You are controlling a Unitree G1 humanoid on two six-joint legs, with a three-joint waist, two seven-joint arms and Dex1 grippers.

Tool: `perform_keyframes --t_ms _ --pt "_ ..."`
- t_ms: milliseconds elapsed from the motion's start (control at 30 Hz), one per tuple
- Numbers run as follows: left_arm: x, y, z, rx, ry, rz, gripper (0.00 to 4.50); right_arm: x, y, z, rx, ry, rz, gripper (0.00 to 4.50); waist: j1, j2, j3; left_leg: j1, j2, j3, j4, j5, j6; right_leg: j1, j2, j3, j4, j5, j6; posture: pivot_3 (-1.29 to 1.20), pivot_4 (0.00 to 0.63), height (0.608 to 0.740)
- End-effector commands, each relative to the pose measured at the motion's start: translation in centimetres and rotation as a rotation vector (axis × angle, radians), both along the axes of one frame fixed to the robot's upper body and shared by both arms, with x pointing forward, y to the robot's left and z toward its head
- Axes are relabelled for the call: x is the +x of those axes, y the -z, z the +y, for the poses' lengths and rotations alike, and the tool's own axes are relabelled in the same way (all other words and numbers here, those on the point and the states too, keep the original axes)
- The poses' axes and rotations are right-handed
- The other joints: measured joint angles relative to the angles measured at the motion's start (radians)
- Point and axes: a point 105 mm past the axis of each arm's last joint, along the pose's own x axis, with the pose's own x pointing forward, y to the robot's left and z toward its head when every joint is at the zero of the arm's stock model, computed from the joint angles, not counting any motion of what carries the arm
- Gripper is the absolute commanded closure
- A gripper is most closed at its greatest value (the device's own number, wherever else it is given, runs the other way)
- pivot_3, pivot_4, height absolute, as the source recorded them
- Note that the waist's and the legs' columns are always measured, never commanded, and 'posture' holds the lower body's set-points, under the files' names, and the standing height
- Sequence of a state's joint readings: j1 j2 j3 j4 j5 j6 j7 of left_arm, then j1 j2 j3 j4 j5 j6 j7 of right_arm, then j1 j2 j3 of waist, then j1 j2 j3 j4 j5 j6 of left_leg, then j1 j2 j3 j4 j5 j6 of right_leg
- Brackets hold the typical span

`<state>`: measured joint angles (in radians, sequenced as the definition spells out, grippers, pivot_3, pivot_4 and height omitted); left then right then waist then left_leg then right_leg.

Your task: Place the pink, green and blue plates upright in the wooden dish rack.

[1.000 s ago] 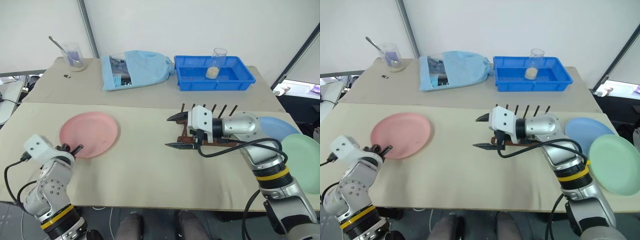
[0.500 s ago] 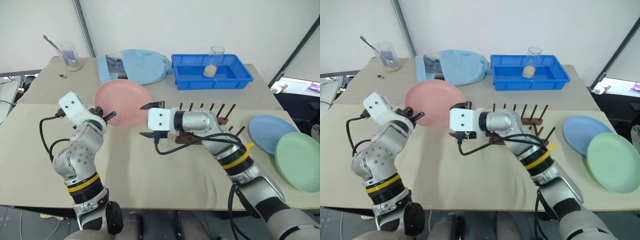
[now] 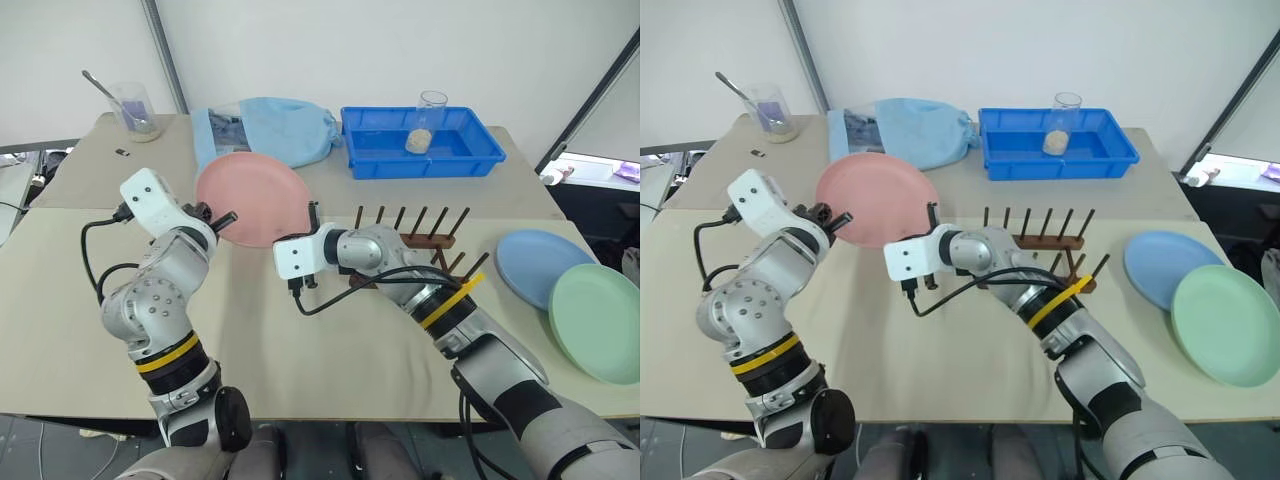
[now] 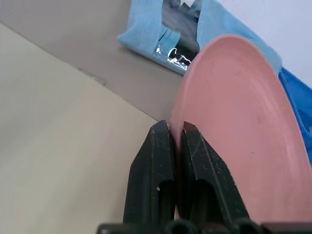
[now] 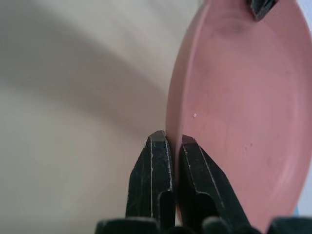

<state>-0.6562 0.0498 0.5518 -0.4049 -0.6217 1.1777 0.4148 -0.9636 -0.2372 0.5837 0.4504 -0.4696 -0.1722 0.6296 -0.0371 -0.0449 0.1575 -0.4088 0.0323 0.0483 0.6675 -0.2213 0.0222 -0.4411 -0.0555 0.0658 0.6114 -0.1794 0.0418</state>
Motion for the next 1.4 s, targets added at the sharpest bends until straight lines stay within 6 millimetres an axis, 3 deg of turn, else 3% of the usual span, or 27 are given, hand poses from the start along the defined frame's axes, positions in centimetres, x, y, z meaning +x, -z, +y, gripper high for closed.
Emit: perform_keyframes --t_ms 33,100,200,233,367,433,533,600,667,800,933,1067,1267,1400 --pt "-1.5 -1.8 0.0 0.078 0.132 -0.068 2.55 0.5 -1.7 0.0 0.052 0.008 -0.063 4.50 -0.004 0.000 0.000 0.000 0.000 0.000 0.000 0.000 0.000 0.000 0.000 0.000 0.000 0.000 0.000 0.00 0.150 0.740" --pt "-2.5 -2.2 0.4 0.110 0.255 -0.071 1.58 0.5 -1.8 0.0 0.065 0.009 -0.066 4.50 -0.011 0.000 0.000 0.000 0.000 -0.001 0.000 0.000 0.000 -0.001 0.000 0.000 0.001 0.000 0.000 0.00 0.150 0.740" --pt "-4.4 -4.5 0.4 0.140 0.500 -0.141 0.11 0.6 -2.1 0.2 0.100 0.011 -0.067 4.50 -0.023 -0.001 0.001 0.000 0.000 -0.006 -0.001 0.000 -0.001 -0.002 0.001 0.000 0.002 0.000 0.000 0.00 0.150 0.740" --pt "-5.3 -5.6 0.6 0.162 0.585 -0.179 0.05 0.6 -2.4 0.4 0.118 0.007 -0.068 4.50 -0.026 -0.001 0.001 0.000 0.000 -0.008 -0.002 0.001 -0.001 -0.002 0.001 -0.001 0.002 0.000 0.000 0.00 0.150 0.740" --pt "-8.3 -7.0 1.6 0.263 0.776 -0.206 0.05 0.5 -4.4 0.8 0.232 0.005 -0.043 4.50 -0.039 -0.001 0.002 0.001 0.000 -0.010 -0.005 0.001 -0.003 -0.003 0.001 -0.001 0.002 -0.001 -0.001 0.00 0.150 0.740" --pt "-8.6 -6.8 2.8 0.334 0.769 -0.194 0.05 0.4 -6.0 0.6 0.324 0.007 -0.001 4.50 -0.037 -0.001 0.002 0.003 0.000 -0.009 -0.007 0.001 -0.003 -0.003 0.000 -0.001 0.002 -0.002 -0.003 0.00 0.150 0.740" --pt "-8.6 -8.2 3.7 0.389 0.774 -0.299 0.05 0.0 -8.8 -0.6 0.476 0.009 0.061 4.50 -0.026 -0.001 0.003 0.002 0.001 -0.010 -0.008 0.003 -0.005 -0.004 0.000 -0.004 0.002 -0.003 -0.006 0.00 0.150 0.740" --pt "-8.8 -8.6 3.0 0.414 0.831 -0.347 0.05 -0.4 -10.8 -1.9 0.584 0.012 0.105 4.50 -0.016 -0.001 0.003 -0.001 0.002 -0.009 -0.008 0.004 -0.007 -0.005 -0.001 -0.008 0.002 -0.004 -0.007 0.00 0.150 0.740" --pt "-8.5 -7.8 1.6 0.477 0.904 -0.344 0.05 -1.0 -13.0 -3.9 0.711 0.008 0.165 4.50 -0.007 -0.001 0.003 -0.002 0.002 -0.009 -0.008 0.004 -0.008 -0.006 -0.002 -0.009 0.003 -0.004 -0.008 0.00 0.150 0.740" --pt "-8.0 -5.7 -1.5 0.625 1.051 -0.352 0.05 -2.6 -15.4 -7.9 0.869 0.024 0.287 4.50 0.005 -0.001 0.003 -0.004 0.002 -0.009 -0.009 0.004 -0.008 -0.007 -0.004 -0.010 0.002 -0.004 -0.008 0.00 0.150 0.740" --pt "-7.8 -4.2 -6.9 0.720 1.260 -0.461 0.05 -4.8 -16.0 -15.0 0.964 0.107 0.427 4.50 0.033 -0.001 0.003 -0.010 0.001 -0.007 -0.009 0.004 -0.008 -0.012 -0.005 -0.011 0.001 -0.004 -0.008 0.00 0.150 0.740" --pt "-8.1 -3.8 -9.8 0.721 1.389 -0.546 0.05 -7.2 -16.3 -19.8 1.024 0.203 0.523 4.50 0.036 0.000 0.004 -0.015 0.000 -0.004 -0.007 0.004 -0.007 -0.016 -0.003 -0.010 0.000 -0.004 -0.007 0.00 0.150 0.740" --pt "-8.2 -3.9 -10.8 0.727 1.467 -0.589 0.05 -10.0 -16.0 -23.4 1.072 0.304 0.634 4.50 0.011 0.000 0.003 -0.012 0.004 -0.004 -0.007 0.003 -0.003 -0.016 0.005 -0.005 0.001 -0.004 -0.007 0.00 0.150 0.740" --pt "-8.7 -4.1 -11.3 0.706 1.515 -0.624 0.05 -10.9 -14.5 -25.3 1.133 0.395 0.718 4.50 0.016 0.000 0.003 -0.012 0.004 -0.004 -0.006 0.005 0.000 -0.015 0.007 -0.002 0.001 -0.004 -0.006 0.00 0.150 0.740"
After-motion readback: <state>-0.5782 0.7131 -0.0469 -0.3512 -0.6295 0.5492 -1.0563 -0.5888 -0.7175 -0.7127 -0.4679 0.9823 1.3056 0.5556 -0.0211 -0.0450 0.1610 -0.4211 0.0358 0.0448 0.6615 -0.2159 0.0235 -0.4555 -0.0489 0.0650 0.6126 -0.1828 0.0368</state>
